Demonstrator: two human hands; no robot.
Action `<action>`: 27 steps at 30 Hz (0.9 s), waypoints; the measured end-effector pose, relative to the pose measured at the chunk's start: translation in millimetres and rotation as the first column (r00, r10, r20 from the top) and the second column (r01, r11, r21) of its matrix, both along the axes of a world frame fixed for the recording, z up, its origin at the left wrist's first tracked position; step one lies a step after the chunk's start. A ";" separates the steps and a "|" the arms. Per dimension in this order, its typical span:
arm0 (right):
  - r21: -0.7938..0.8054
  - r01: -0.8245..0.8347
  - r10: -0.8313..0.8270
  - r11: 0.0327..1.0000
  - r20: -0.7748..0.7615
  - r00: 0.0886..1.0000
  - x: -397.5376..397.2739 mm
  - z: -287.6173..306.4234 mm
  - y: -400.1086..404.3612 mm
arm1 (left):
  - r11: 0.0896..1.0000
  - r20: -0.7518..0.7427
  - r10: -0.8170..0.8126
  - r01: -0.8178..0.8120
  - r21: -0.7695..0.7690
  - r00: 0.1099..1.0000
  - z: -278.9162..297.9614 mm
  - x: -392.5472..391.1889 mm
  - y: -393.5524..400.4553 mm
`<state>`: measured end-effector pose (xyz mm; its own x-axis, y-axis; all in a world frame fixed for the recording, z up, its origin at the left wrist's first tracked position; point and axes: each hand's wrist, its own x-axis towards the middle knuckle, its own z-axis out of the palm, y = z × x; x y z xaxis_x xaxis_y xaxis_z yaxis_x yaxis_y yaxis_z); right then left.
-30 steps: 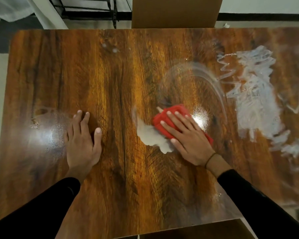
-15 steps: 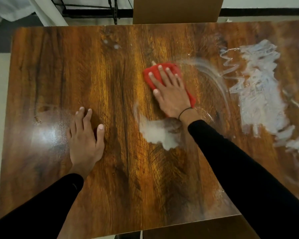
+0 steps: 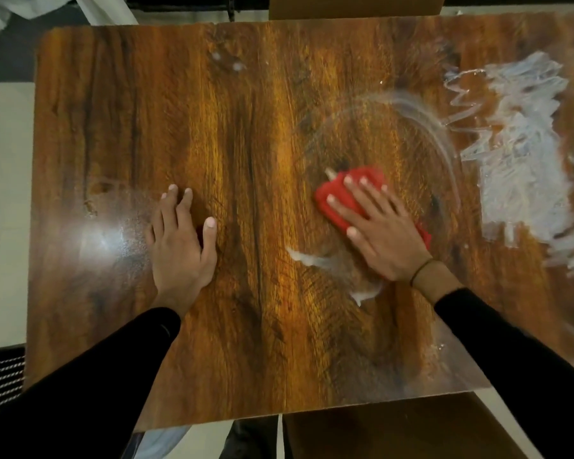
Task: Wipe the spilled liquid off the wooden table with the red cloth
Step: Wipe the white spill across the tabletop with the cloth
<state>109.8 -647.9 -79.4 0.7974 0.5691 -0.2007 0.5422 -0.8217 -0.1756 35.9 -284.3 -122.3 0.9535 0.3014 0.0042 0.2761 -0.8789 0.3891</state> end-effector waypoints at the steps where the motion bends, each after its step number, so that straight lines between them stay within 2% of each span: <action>1: 0.011 0.047 -0.047 0.999 -0.006 0.999 9.7 0.8 3.9 | 1.000 -0.002 -0.001 0.001 -0.002 1.000 0.6 -0.5 -0.8; 4: 0.034 0.081 -0.080 0.996 -0.029 0.996 37.0 2.5 33.2 | 1.000 0.006 -0.001 0.001 -0.003 1.000 1.8 -0.2 -1.1; 8: 0.064 -0.042 0.047 0.997 -0.071 0.996 36.2 3.8 77.8 | 1.000 0.019 0.003 -0.002 -0.009 1.000 2.6 -0.7 -1.1; 13: 0.060 -0.239 0.243 0.969 -0.067 0.968 -26.2 -3.4 92.6 | 1.000 0.030 0.007 -0.007 0.007 1.000 1.5 -0.9 -2.2; 18: 0.071 -0.291 0.295 0.954 -0.043 0.955 -110.2 -11.0 58.5 | 1.000 0.044 0.003 -0.004 0.010 0.999 0.3 -1.0 -0.8; 22: 0.019 -0.117 0.117 0.993 -0.012 0.993 -139.8 -12.8 13.1 | 1.000 0.036 -0.006 0.005 0.010 0.999 1.3 -1.7 -0.5; 27: 0.017 0.210 -0.211 0.977 0.034 0.977 -100.0 -12.3 -17.5 | 1.000 0.005 -0.006 0.006 0.004 1.000 9.4 -1.7 -4.2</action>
